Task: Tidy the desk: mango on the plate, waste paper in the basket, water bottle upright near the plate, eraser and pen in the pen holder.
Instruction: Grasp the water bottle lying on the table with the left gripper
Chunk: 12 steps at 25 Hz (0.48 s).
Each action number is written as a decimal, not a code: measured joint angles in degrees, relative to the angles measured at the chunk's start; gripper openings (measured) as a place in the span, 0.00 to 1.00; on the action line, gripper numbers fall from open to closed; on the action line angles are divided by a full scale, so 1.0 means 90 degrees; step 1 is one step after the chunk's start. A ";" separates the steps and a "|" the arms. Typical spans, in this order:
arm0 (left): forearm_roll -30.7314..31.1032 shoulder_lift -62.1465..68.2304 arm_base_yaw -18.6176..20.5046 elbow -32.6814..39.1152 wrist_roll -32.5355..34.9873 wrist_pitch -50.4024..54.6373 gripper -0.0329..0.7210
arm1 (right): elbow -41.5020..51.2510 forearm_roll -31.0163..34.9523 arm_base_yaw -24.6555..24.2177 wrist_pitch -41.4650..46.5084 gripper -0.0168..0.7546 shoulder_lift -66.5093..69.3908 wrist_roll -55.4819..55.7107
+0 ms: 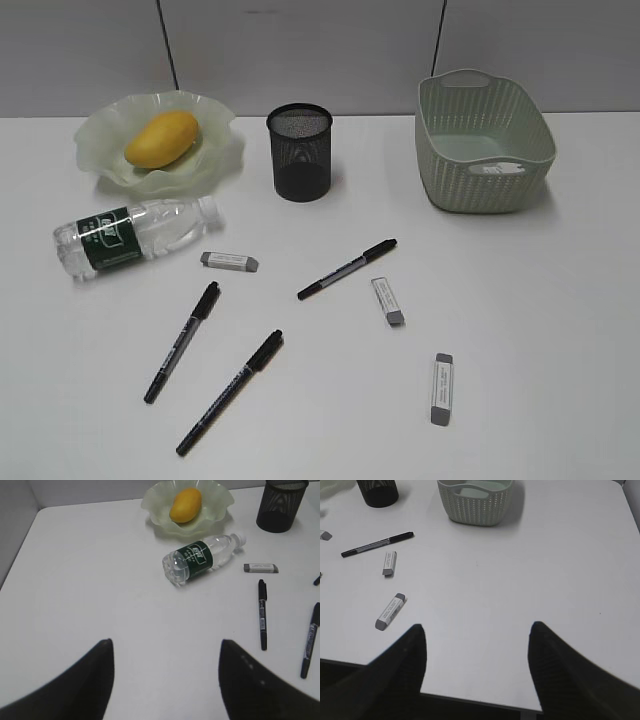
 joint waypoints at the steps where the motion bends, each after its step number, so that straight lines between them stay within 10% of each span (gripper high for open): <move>1: 0.0000 0.0000 0.0000 0.0000 0.0000 0.0000 0.70 | 0.0000 0.0000 0.0000 -0.0001 0.68 0.0000 0.0001; 12: 0.0000 0.0000 0.0000 0.0000 0.0000 0.0000 0.70 | 0.0000 0.0000 -0.0596 -0.0025 0.68 0.0000 0.0007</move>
